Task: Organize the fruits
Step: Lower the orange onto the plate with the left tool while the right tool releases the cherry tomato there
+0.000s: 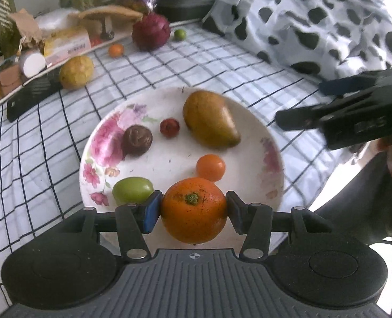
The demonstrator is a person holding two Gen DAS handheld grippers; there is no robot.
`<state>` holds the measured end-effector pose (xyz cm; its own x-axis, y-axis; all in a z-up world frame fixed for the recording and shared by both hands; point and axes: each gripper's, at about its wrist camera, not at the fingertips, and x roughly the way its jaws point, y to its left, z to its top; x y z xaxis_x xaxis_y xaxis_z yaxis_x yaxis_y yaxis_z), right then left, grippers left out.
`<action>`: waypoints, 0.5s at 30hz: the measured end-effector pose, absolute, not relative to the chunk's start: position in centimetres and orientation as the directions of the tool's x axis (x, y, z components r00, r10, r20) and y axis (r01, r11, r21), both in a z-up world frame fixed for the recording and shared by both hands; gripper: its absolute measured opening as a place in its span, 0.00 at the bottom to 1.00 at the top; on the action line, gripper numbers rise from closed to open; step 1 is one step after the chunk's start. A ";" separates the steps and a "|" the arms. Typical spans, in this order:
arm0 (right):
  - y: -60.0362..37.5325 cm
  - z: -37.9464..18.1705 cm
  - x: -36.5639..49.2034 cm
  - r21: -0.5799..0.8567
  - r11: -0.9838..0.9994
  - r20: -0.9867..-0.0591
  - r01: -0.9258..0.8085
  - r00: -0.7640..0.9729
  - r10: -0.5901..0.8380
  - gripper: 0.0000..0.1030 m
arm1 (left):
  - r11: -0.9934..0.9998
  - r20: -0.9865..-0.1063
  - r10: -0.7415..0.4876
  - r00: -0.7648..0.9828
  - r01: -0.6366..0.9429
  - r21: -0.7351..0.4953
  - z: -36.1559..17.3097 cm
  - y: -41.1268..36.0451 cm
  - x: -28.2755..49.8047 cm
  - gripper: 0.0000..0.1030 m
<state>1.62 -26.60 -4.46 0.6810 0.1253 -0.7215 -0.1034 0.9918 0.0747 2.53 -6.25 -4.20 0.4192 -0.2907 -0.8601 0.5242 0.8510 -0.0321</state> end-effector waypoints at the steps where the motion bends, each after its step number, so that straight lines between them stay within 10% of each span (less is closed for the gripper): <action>1: -26.6 -4.4 1.7 0.076 0.992 -0.721 -0.102 0.681 0.125 1.00 | 0.848 -0.860 -0.290 0.420 0.530 -0.027 -4.5 -6.3 2.6 0.54; 15: -25.3 -4.8 2.0 0.056 0.989 -0.744 -0.135 0.655 0.132 1.00 | 0.841 -0.861 -0.263 0.434 0.541 0.016 -3.7 -5.3 1.3 0.63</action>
<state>1.99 -25.26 -4.84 0.6546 0.1315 -0.7444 -0.1348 0.9893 0.0562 1.33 -5.32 -3.74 0.4345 -0.2630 -0.8614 0.5410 0.8409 0.0161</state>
